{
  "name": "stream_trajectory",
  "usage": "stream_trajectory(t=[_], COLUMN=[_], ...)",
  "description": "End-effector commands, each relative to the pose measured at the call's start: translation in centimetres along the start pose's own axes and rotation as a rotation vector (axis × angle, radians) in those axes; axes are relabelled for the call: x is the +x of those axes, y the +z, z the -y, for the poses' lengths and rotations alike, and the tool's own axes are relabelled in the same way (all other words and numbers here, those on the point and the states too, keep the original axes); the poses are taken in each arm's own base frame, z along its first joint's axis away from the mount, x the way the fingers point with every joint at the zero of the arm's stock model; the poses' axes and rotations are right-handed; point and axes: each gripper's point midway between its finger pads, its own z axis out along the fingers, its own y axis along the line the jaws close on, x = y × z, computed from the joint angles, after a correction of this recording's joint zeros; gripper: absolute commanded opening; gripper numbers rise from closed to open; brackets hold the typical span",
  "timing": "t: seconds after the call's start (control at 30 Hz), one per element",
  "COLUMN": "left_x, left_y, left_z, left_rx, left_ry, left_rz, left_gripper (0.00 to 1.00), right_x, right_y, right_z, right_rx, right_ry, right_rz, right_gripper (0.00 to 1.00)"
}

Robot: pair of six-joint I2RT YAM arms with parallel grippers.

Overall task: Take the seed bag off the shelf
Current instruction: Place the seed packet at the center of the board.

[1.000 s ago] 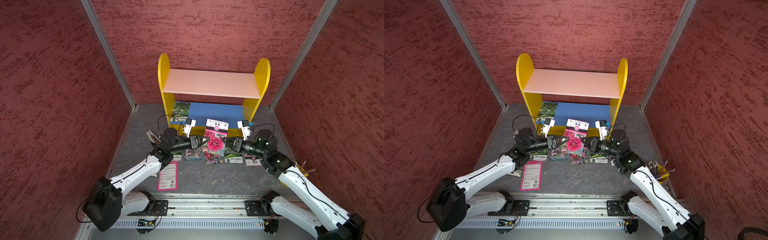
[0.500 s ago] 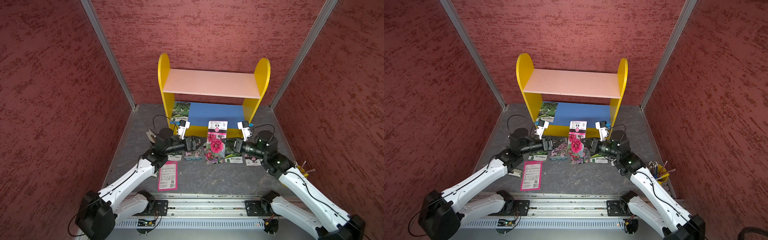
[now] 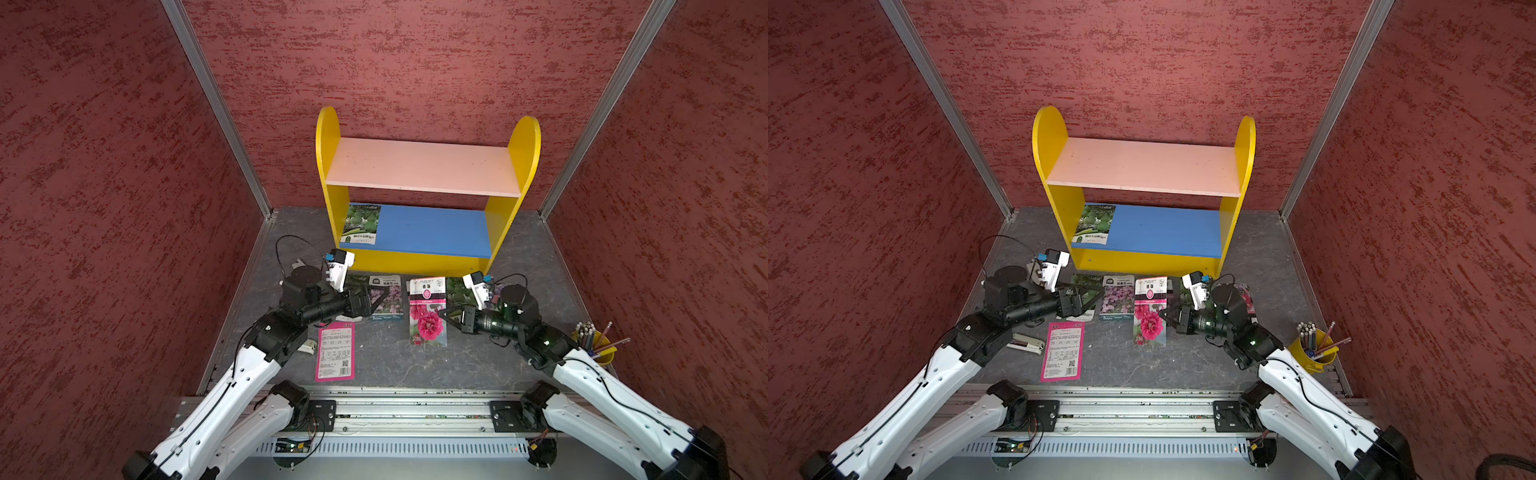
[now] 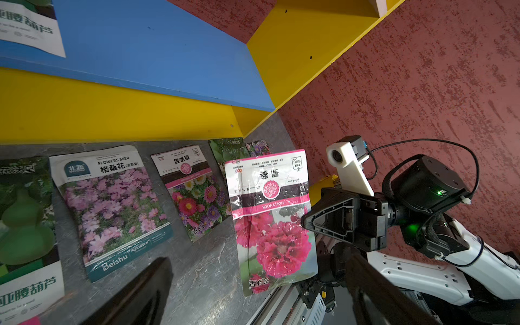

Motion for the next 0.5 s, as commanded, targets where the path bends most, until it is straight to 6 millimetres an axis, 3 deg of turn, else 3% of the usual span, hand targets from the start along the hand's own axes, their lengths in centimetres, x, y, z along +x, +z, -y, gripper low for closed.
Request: stream_trajectory(t=[0.0,0.47], left_x=[1.4,1.1], left_y=[-0.7,-2.4], left_z=[-1.8,-2.3], left_rx=[-0.072,-0.098], left_ry=[-0.007,-0.030], left_rz=[-0.014,0.035], left_gripper=[1.00,1.00], right_x=[0.8,6.4], right_y=[0.5,7.0], right_z=[0.4,0.1], right_rx=[0.024,0.056], right_ry=[0.002,0.021], right_rz=[0.012,-0.025], right_gripper=[0.00,0.00])
